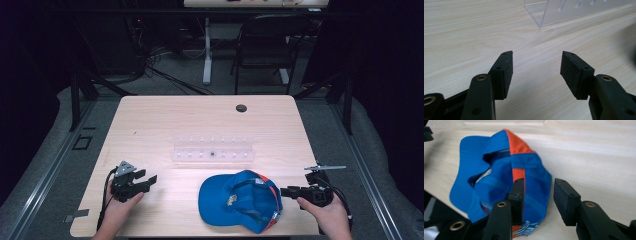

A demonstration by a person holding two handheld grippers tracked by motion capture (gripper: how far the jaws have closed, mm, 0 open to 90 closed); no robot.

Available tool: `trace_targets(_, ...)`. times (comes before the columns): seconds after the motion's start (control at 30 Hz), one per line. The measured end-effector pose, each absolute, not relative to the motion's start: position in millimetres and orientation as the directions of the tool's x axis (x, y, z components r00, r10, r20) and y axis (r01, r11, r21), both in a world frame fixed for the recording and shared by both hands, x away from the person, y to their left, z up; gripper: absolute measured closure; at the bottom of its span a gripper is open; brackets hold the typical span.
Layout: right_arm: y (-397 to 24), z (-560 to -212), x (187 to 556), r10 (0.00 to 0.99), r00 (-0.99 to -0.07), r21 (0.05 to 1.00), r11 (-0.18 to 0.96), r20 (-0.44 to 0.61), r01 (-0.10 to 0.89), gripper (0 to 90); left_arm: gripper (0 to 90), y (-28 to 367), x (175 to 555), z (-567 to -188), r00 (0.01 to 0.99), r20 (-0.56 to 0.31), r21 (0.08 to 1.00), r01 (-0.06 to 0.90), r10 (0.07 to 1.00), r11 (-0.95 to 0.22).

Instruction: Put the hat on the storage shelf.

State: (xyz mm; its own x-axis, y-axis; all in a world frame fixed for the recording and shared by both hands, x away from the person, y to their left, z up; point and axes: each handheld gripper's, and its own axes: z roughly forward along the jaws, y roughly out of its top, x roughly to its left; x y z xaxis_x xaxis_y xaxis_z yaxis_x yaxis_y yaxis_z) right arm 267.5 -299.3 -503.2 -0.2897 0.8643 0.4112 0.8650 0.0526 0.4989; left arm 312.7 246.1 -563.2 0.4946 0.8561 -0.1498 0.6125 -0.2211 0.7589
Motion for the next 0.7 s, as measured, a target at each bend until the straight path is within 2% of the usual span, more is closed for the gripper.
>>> trace_targets(0.23,-294.3,-504.2,266.7,0.833,-0.293,0.473,0.043,0.469,0.880,57.7,44.1,246.0,312.7,-563.3,0.496,-0.149,0.759,0.612,0.855,-0.223)
trace_targets(0.7,-290.0,-513.9,267.4,0.803,-0.302,0.433,0.061,0.513,0.899,56.7,44.1,245.8,312.8,-563.4,0.499,-0.145,0.758,0.611,0.855,-0.228)
